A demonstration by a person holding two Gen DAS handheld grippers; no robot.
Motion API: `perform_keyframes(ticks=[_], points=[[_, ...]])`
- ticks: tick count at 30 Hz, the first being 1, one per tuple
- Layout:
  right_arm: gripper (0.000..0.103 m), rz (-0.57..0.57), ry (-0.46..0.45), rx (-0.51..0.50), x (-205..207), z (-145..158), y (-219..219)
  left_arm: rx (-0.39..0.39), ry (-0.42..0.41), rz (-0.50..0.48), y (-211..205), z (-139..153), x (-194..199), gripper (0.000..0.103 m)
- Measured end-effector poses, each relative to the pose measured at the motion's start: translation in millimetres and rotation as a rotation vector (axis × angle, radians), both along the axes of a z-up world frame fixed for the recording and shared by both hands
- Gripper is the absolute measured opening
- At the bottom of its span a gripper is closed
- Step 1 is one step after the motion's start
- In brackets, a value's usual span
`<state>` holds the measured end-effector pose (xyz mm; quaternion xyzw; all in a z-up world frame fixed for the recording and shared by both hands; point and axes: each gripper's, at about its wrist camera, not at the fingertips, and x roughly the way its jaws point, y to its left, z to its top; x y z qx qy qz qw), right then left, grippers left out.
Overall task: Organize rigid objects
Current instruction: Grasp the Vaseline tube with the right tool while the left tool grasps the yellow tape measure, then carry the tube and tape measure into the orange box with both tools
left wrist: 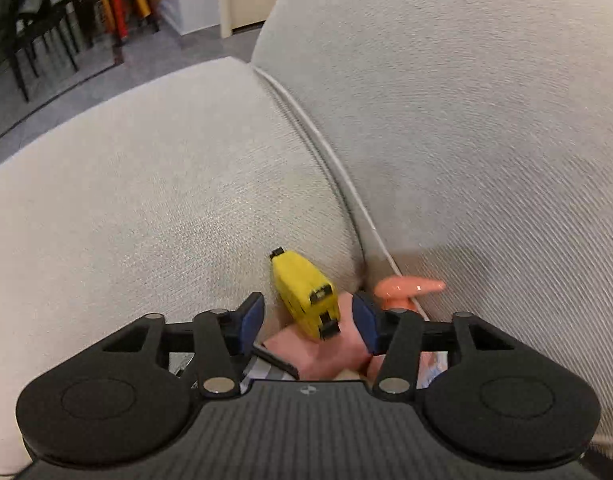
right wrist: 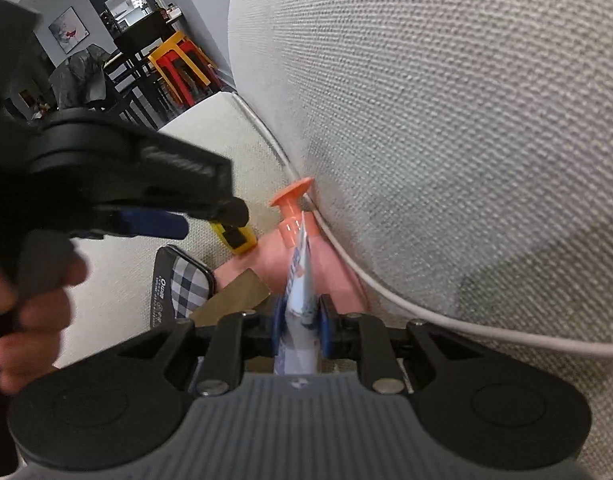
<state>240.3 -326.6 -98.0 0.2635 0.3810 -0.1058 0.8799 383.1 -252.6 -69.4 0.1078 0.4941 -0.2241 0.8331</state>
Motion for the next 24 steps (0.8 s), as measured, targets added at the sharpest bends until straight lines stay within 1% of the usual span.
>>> perform_keyframes(ticks=[1, 3, 6, 9, 11, 14, 17, 19, 24], points=[[0.018, 0.002, 0.001, -0.002, 0, 0, 0, -0.001, 0.006, 0.005, 0, -1, 2, 0.041], [0.018, 0.005, 0.002, -0.009, 0, 0, 1, -0.01, 0.014, -0.002, 1, 0, 1, 0.032], [0.019, 0.003, -0.003, -0.012, -3, 0, 2, 0.011, -0.008, -0.006, 2, 3, -4, 0.024], [0.019, 0.001, -0.006, -0.009, -5, 0, 2, -0.007, -0.005, 0.005, 12, 9, -11, 0.023], [0.019, 0.002, -0.01, -0.011, -6, 0, 2, -0.017, -0.02, 0.006, 18, 15, -16, 0.022], [0.018, 0.006, -0.013, -0.018, -6, 1, 3, -0.054, -0.053, 0.007, 29, 29, -26, 0.021], [0.018, 0.019, -0.026, -0.04, -9, 4, 6, -0.107, -0.086, -0.001, 45, 52, -44, 0.022], [0.018, 0.042, -0.043, -0.075, -13, 8, 11, -0.133, -0.109, -0.003, 57, 66, -53, 0.021], [0.017, 0.089, -0.133, -0.128, -32, 29, 20, -0.199, -0.162, 0.014, 109, 105, -90, 0.022]])
